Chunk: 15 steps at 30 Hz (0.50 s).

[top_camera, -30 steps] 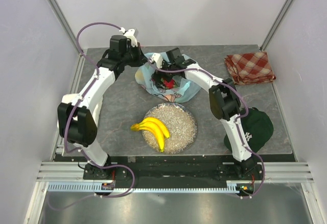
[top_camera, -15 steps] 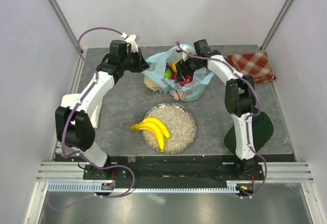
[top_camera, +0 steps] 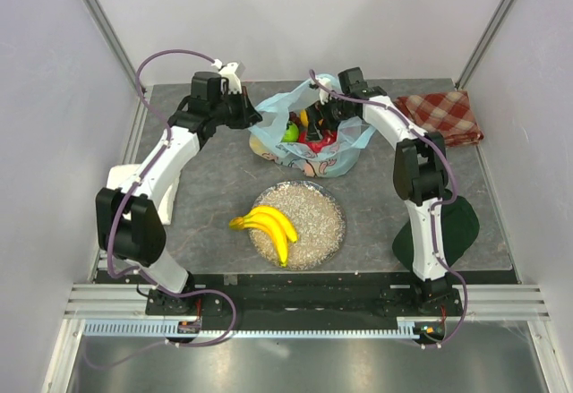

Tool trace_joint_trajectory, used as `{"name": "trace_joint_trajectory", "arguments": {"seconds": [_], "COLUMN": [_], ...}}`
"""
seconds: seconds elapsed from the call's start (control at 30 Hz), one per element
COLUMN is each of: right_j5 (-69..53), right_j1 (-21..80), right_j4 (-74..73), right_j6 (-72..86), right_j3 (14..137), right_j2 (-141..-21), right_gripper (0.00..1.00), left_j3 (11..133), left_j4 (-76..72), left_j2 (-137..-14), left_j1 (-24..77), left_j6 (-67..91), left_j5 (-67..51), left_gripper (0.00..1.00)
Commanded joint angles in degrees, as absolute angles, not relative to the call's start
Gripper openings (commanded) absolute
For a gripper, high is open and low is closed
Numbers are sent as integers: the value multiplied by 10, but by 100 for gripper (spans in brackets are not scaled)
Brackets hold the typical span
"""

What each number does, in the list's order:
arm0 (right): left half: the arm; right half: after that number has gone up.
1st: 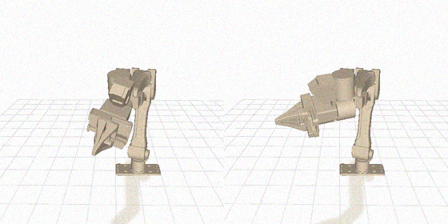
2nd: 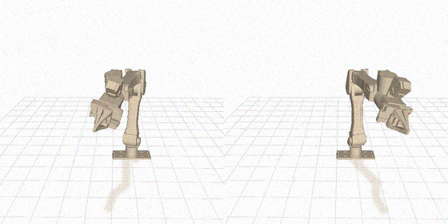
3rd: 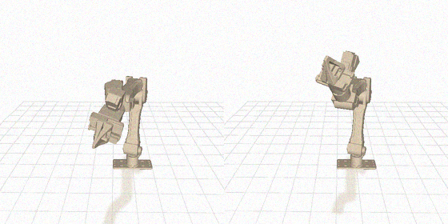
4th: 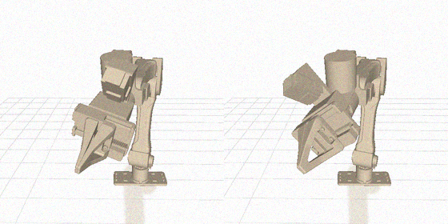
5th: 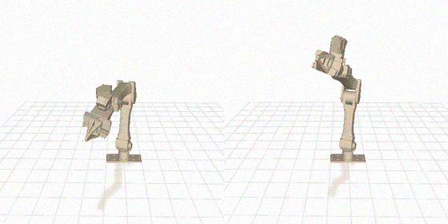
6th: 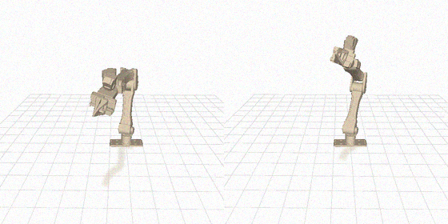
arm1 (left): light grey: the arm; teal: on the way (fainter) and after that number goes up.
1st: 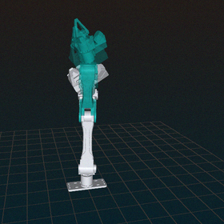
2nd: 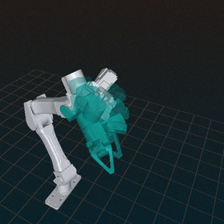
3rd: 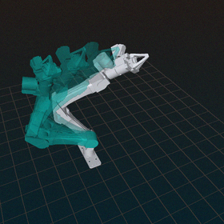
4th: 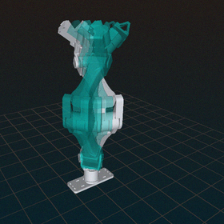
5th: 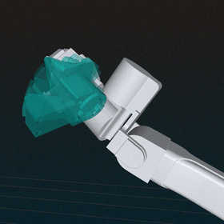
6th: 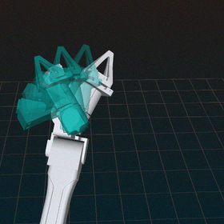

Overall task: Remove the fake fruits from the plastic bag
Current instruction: Take out the fake fruit from the plastic bag.

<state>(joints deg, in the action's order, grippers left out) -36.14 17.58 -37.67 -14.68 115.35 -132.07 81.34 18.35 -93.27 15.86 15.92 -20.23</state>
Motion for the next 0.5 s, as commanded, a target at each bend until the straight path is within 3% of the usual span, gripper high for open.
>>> {"name": "trace_joint_trajectory", "arguments": {"seconds": [0.0,0.47], "right_j5": [-320,-248], "right_j1": [186,189], "right_j4": [-389,-431], "right_j6": [-185,-204], "right_j3": [1172,1160], "right_j2": [-1314,-1360], "right_gripper": [98,98], "left_j3": [809,811], "left_j4": [179,178], "left_j2": [-904,-907], "left_j1": [156,156], "left_j6": [141,131], "left_j5": [-222,-220], "left_gripper": [2,2]}}
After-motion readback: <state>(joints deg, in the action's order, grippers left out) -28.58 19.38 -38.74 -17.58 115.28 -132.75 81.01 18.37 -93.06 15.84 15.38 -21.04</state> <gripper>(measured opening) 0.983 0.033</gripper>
